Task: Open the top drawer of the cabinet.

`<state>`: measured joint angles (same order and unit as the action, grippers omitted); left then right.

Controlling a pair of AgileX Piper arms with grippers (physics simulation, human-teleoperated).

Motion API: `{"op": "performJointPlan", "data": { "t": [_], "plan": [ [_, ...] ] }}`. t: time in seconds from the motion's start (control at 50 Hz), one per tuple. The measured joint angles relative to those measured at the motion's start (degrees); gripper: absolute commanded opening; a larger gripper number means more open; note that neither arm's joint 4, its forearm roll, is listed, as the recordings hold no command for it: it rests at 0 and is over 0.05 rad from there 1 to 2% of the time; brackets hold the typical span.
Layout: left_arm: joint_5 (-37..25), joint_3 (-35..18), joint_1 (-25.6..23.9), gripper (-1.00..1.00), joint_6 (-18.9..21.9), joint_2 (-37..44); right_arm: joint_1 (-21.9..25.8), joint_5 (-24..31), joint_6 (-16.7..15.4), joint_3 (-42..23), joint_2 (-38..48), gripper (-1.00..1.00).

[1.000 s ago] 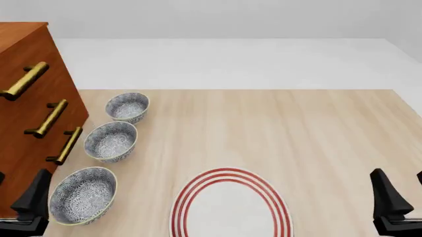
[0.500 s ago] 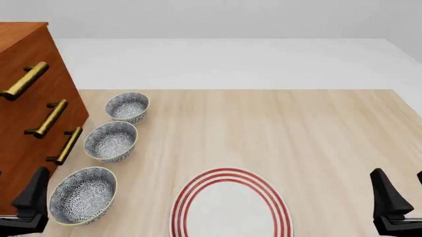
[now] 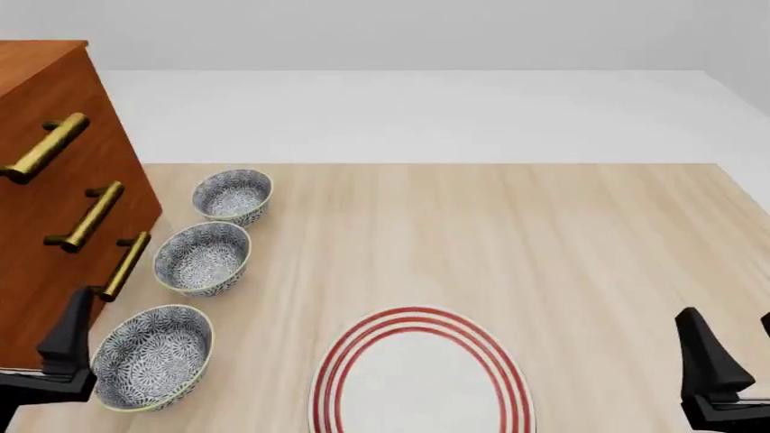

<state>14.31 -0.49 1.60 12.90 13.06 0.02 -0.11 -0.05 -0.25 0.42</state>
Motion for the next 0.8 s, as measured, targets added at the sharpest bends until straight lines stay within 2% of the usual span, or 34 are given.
{"op": "performJointPlan", "data": {
  "t": [0.36,0.8],
  "plan": [
    [5.53,0.12,0.37,1.0,9.6,3.56,0.0,0.0,0.0,0.0,0.0,1.0],
    [16.95,0.41,1.72,1.0,23.92,13.6,0.0,0.0,0.0,0.0,0.0,1.0]
  ]
}}
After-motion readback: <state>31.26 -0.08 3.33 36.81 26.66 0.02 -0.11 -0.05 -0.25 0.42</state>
